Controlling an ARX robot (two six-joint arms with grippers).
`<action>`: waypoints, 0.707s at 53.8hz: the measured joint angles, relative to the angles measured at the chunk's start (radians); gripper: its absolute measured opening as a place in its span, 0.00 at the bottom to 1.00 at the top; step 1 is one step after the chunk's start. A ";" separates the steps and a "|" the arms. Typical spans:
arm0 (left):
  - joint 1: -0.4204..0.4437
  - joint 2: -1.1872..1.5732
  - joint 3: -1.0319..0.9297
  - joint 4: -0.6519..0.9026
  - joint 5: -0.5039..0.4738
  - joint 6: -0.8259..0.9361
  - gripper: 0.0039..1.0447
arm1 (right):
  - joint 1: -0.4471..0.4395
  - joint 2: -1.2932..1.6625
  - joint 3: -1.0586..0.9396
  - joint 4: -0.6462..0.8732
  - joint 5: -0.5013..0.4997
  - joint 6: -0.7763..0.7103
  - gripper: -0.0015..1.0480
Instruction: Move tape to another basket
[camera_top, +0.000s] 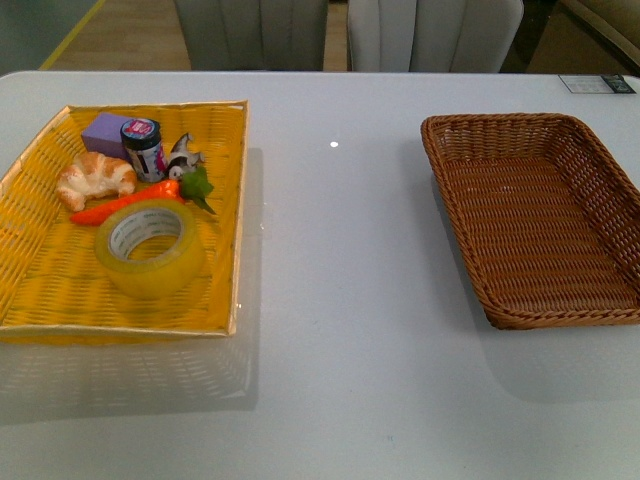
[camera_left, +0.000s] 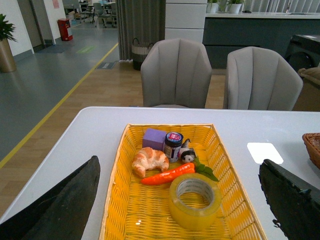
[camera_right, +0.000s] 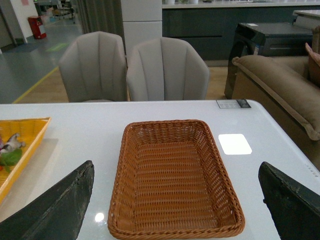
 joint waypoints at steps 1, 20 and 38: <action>0.000 0.000 0.000 0.000 0.000 0.000 0.92 | 0.000 0.000 0.000 0.000 0.000 0.000 0.91; 0.018 0.175 0.105 -0.224 0.038 -0.131 0.92 | 0.000 0.000 0.000 0.000 0.000 0.000 0.91; 0.047 1.163 0.297 0.384 0.017 -0.222 0.92 | 0.000 -0.001 0.000 0.000 0.000 0.000 0.91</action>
